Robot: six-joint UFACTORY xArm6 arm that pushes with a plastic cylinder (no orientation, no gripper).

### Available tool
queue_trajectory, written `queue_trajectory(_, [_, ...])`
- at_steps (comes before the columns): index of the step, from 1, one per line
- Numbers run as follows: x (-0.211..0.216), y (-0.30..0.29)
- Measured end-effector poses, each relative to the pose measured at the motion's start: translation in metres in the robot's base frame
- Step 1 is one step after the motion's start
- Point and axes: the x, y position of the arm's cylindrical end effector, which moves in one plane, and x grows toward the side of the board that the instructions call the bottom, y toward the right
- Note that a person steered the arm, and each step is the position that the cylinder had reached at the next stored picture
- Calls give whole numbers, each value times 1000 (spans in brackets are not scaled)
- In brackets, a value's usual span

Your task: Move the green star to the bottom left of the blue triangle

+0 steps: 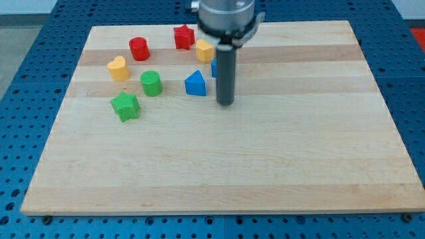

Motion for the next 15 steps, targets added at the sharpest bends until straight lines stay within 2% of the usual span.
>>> queue_trajectory(1, [46,-74])
queue_trajectory(2, [56,-151])
queue_trajectory(4, [37,-266])
queue_trajectory(5, [4,-263])
queue_trajectory(6, [2,-236])
queue_trajectory(7, [1,-185])
queue_trajectory(8, [1,-177])
queue_trajectory(9, [3,-202])
queue_trajectory(10, [-16,-212])
queue_trajectory(11, [-26,-191])
queue_trajectory(13, [-8,-150])
queue_trajectory(15, [24,-179])
